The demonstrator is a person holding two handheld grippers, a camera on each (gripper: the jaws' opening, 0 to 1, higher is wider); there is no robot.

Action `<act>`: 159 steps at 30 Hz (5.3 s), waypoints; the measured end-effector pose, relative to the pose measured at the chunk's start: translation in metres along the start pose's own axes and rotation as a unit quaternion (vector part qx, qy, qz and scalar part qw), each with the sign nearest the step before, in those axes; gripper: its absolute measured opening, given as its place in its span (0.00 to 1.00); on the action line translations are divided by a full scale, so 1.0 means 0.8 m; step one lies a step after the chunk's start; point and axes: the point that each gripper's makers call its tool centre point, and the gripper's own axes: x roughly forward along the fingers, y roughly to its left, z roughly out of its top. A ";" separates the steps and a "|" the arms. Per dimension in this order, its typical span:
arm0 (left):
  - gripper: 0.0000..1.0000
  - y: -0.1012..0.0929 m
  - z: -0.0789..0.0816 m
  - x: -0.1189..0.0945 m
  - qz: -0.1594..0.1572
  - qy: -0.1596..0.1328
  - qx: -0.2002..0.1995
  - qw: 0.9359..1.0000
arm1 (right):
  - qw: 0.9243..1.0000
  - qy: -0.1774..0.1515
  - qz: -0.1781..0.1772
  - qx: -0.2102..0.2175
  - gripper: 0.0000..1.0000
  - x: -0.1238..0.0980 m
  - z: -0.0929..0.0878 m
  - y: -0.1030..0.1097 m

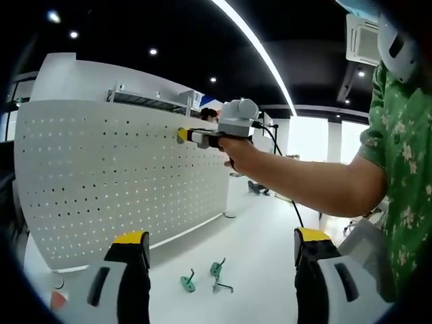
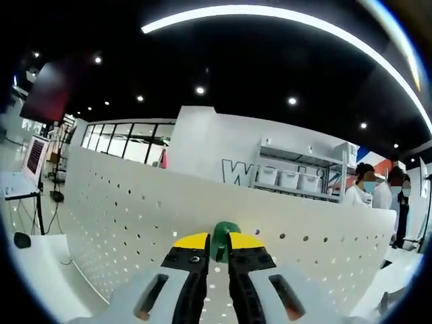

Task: Insert the hook assembly into the mounting plate slot until the hook locks in place.

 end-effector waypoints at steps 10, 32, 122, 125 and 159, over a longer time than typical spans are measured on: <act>0.90 0.000 -0.001 0.001 -0.001 0.001 -0.001 1.000 | 1.000 0.005 0.003 0.002 0.11 -0.001 -0.007 0.000; 0.91 -0.001 -0.001 0.002 -0.003 0.004 0.002 1.000 | 1.000 0.016 0.007 0.019 0.21 -0.020 -0.018 -0.001; 0.91 -0.022 -0.025 -0.004 -0.004 0.029 -0.003 1.000 | 0.980 0.089 0.150 0.096 0.83 -0.163 -0.090 0.087; 0.91 -0.023 -0.026 -0.005 -0.003 0.029 -0.003 1.000 | 0.979 0.093 0.153 0.094 0.82 -0.170 -0.093 0.089; 0.90 -0.040 -0.040 -0.015 0.002 0.038 -0.007 0.999 | 0.961 0.170 0.200 0.082 0.79 -0.263 -0.151 0.126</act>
